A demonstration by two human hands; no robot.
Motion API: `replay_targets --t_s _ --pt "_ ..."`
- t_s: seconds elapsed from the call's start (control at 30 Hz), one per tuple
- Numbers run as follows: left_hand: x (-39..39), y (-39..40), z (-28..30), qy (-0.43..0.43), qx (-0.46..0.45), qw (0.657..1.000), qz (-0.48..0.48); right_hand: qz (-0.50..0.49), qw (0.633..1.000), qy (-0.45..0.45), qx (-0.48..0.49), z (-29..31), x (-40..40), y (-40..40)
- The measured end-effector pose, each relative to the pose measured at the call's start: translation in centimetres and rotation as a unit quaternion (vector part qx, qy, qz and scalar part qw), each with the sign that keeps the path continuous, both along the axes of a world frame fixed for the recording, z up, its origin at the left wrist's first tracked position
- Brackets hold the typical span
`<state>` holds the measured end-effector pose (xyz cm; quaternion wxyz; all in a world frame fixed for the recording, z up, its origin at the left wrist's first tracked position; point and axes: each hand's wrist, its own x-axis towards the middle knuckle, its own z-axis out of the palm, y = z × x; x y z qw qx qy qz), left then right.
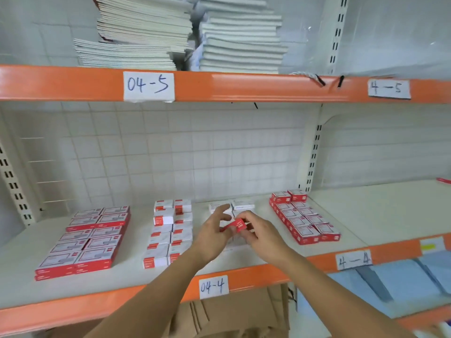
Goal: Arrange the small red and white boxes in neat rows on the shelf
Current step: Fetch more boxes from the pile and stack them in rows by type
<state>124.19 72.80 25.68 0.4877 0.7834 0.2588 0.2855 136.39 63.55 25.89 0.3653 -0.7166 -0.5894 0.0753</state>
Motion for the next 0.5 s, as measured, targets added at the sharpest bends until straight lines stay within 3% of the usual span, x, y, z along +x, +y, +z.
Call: replay_targets --t_s 0.2,0.3,0.5 --pt "5.5 -5.2 -0.4 -0.046 -0.083 0.995 -0.018 -0.089 0.991 0.102 0.015 -0.8 6.2 -4.4" --pt "7.5 -6.5 -0.5 -0.003 -0.057 0.997 -0.055 -0.136 0.975 0.173 0.030 -1.0 8.5 -5.3" --pt "11.8 -6.3 0.0 -0.012 0.006 0.999 -0.043 -0.142 0.970 0.191 0.053 -0.7 12.1 -6.0"
